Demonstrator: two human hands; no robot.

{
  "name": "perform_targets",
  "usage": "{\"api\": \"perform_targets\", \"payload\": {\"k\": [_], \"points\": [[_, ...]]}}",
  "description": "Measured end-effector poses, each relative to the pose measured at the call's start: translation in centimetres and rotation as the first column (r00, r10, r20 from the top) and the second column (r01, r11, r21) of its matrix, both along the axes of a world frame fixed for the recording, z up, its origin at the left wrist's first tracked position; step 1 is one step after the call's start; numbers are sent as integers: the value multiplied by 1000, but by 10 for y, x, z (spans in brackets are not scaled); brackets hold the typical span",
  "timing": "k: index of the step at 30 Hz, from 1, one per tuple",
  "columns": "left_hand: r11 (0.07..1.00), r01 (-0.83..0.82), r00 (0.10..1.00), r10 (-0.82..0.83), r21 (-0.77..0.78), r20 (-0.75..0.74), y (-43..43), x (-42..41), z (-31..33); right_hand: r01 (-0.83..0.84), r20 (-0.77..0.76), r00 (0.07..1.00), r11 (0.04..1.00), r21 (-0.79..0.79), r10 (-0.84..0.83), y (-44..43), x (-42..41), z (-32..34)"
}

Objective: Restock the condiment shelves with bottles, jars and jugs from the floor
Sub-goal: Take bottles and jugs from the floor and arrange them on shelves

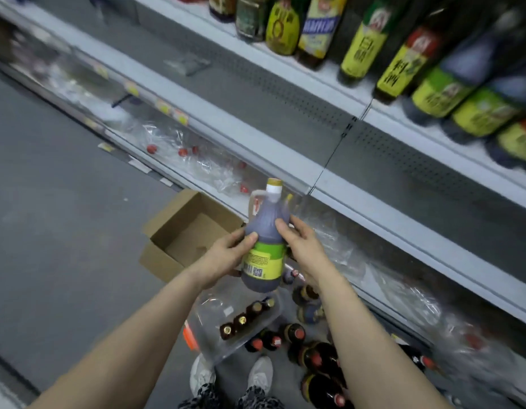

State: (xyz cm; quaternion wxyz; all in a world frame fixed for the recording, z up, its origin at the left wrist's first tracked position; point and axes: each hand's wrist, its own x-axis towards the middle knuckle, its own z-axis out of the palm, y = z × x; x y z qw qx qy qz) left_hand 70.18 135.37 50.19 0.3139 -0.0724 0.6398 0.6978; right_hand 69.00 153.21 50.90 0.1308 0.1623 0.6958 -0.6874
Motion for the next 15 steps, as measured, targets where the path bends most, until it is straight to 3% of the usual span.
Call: {"api": "perform_targets", "payload": {"k": [4,7,15], "points": [[999,6,992,-2,31,-129,20,-7,47,73,-66,995,997,37,-70,15,-3,52],[999,4,973,-14,-44,-232,33,-14,81,117,-123,986,992,51,-110,28,-1,87],[997,49,893,-69,-55,-445,67,-28,123,330,-210,923,944,1,-323,54,11,145]]}}
